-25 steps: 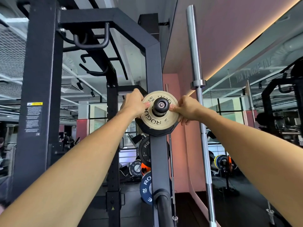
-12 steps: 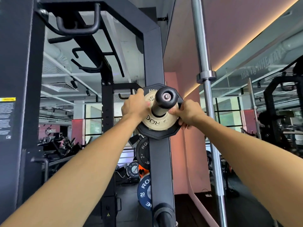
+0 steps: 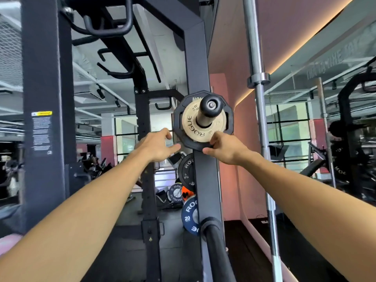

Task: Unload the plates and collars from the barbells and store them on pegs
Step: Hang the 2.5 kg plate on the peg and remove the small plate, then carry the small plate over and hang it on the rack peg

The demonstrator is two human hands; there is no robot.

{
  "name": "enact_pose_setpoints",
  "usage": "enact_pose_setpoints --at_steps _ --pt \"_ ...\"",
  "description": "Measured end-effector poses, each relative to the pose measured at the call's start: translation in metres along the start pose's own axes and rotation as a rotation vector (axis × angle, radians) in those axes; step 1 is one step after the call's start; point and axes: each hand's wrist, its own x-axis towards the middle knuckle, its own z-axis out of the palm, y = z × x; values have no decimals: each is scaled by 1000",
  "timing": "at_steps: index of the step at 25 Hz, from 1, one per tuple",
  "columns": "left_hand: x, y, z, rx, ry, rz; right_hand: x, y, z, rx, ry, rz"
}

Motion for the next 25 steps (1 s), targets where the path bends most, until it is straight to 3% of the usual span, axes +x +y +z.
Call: enact_pose_setpoints --at_steps 7,13,21,25 --pt "-172 -86 -21 93 -187 -334 -96 -71 101 98 -515 -179" --pt "-373 -138 -3 88 -253 -702 -239 -101 209 227 -808 -245" --pt "-624 -146 22 -39 -384 -1193 -430 -115 300 209 -1180 -304" --pt "-722 -137 40 -60 -484 -1335 -527 -126 331 182 -1402 -351"
